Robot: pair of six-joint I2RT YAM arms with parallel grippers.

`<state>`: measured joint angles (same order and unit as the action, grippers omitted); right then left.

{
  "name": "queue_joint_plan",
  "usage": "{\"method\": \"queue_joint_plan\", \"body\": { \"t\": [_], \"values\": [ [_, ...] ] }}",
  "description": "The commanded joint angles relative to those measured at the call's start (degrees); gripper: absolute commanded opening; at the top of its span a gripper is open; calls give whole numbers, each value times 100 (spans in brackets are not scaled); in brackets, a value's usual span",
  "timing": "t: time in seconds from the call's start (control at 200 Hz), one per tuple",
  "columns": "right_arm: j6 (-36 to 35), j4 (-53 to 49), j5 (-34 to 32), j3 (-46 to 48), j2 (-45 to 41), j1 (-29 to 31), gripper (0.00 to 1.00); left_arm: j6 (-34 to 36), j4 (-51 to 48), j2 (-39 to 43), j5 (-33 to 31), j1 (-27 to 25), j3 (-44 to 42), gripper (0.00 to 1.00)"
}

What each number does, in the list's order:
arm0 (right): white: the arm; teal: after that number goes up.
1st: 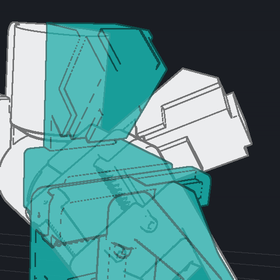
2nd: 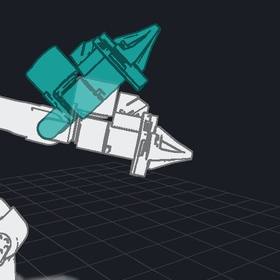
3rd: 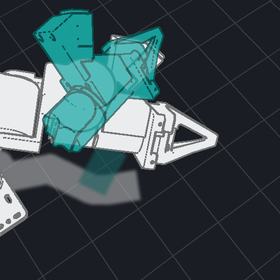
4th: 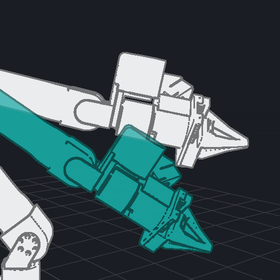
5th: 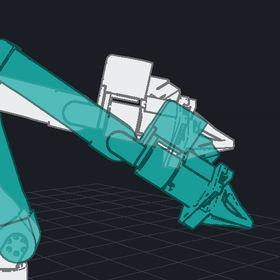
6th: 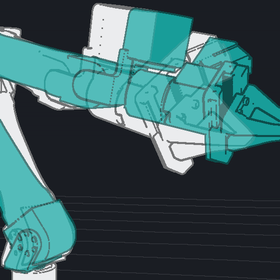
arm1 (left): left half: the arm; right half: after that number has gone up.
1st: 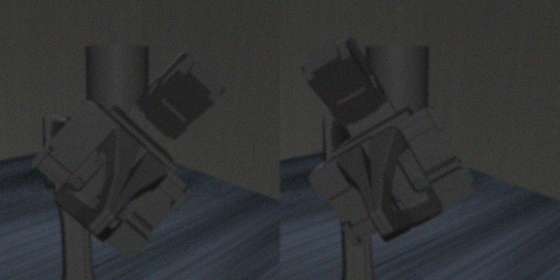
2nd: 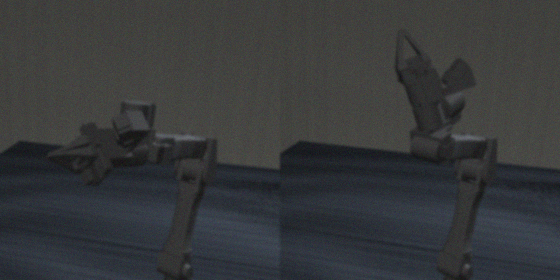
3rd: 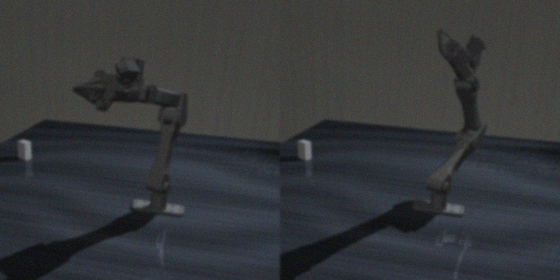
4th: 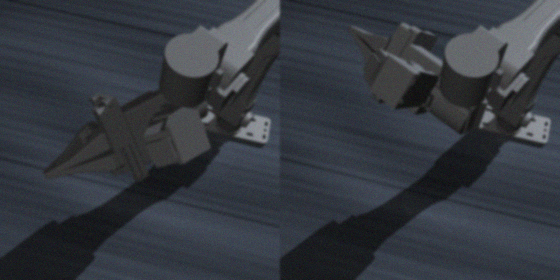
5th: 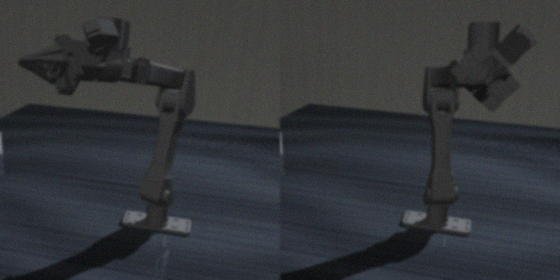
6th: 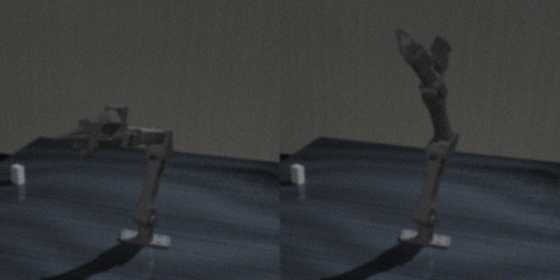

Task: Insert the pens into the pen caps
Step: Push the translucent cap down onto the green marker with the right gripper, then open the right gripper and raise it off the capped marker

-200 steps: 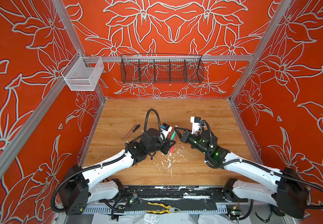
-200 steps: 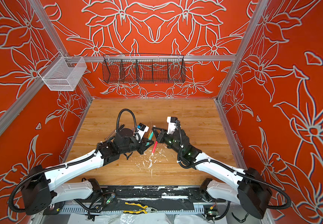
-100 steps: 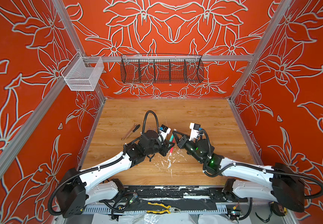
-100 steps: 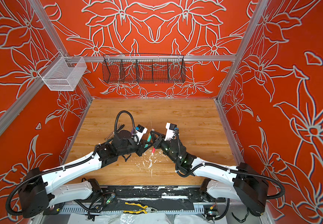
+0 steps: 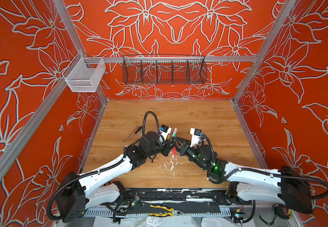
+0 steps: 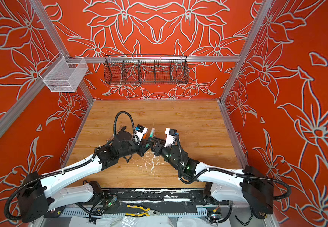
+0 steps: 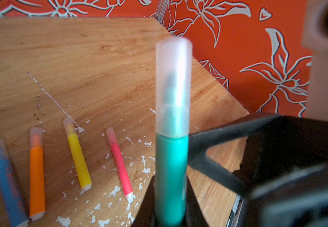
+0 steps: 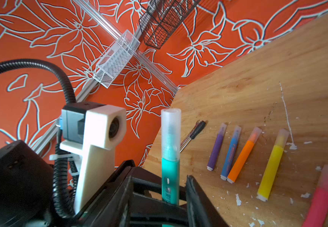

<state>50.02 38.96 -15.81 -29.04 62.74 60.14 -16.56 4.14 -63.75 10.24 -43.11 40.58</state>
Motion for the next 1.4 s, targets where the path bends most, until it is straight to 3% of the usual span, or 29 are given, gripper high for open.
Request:
{"method": "queue_joint_plan", "body": {
  "t": [0.0, 0.13, 0.315, 0.646, 1.026, 1.391],
  "values": [
    [-148, -723, -498, 26, -490, 7, 51, 92, 209, 158, -25, 22, -91, 0],
    [-410, -1726, -612, -368, -880, -96, 56, 150, 220, 152, 29, 10, -89, 0],
    [-588, -2584, -207, -985, -946, -437, 59, 198, 201, 125, 85, 13, -63, 0],
    [-405, -2868, 1413, -1895, 7, -1191, 57, 216, 192, 127, 118, -4, -63, 0],
    [-506, -2861, 1860, -2367, 671, -1250, 46, 216, 166, 104, 111, -13, -40, 0],
    [-557, -2935, 1939, -2424, 753, -1248, 21, 217, 157, 66, 85, -22, -22, 0]
  ]
}}
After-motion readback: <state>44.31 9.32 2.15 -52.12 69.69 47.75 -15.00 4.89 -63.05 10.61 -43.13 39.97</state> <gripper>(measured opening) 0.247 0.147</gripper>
